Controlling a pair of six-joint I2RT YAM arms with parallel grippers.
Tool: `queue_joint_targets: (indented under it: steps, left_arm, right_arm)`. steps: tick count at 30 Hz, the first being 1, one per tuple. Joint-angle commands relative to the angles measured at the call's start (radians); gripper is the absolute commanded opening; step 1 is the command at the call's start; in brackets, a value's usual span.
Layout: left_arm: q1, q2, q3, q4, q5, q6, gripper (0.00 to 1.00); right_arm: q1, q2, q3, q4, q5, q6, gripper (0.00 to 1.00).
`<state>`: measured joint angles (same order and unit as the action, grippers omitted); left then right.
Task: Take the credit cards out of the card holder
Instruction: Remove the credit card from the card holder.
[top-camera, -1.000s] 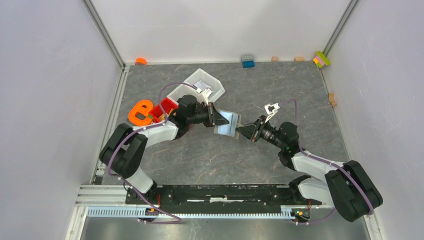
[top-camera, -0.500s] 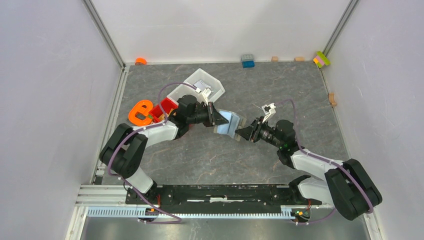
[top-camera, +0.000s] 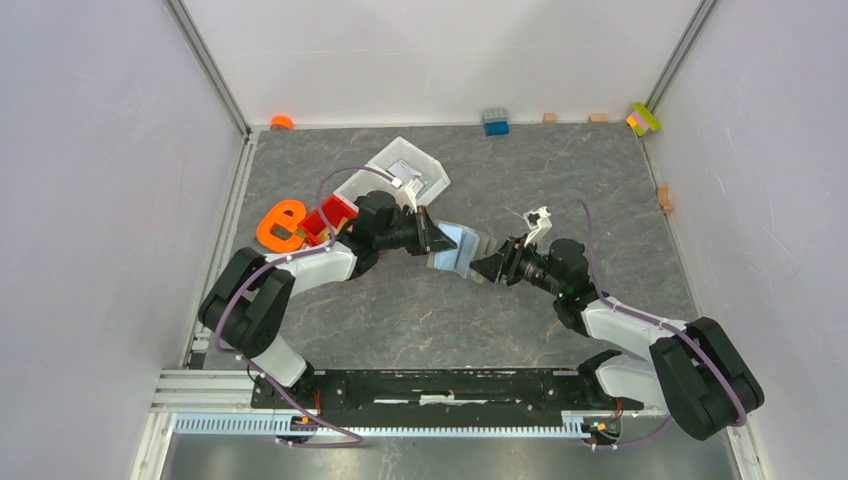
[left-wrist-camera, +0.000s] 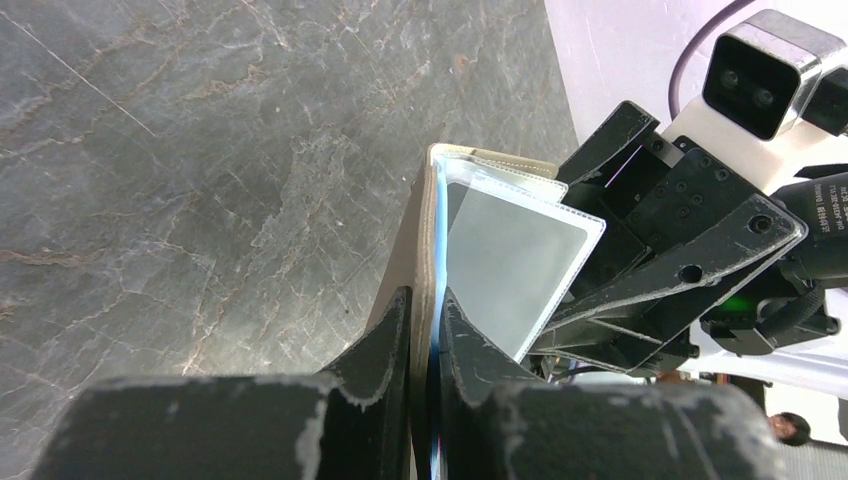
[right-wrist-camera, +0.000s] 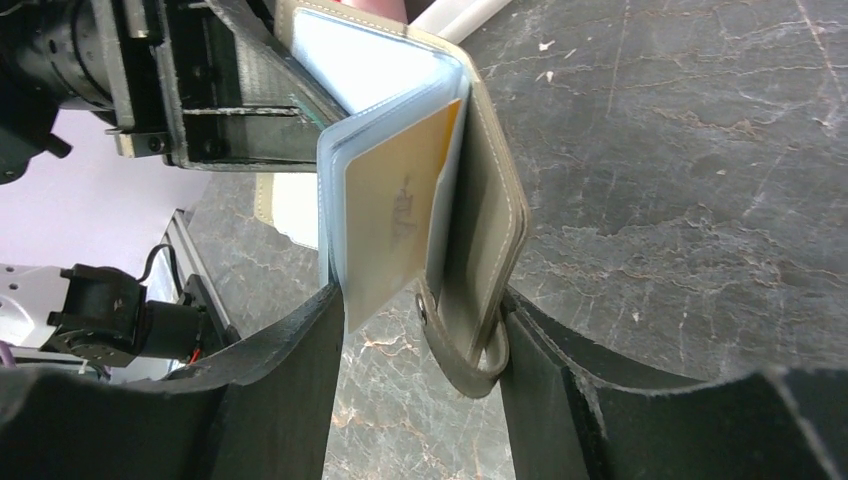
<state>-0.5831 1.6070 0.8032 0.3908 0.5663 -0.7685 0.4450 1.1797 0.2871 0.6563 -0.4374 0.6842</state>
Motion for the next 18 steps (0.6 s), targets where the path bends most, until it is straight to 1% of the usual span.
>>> queue_joint_targets:
  steps: [1,10,18]
  left_arm:
    - [-0.012,-0.066,0.025,0.016,-0.016,0.039,0.03]
    - [-0.011,-0.093,0.019,-0.025,-0.075,0.06,0.04]
    - [-0.011,-0.092,0.022,-0.034,-0.081,0.063,0.03]
  right_arm:
    - [0.002,-0.013,0.041,-0.048,0.072,-0.03,0.61]
    - [0.002,-0.019,0.04,-0.052,0.079,-0.031,0.6]
    - [0.002,0.0,0.044,-0.043,0.057,-0.026,0.63]
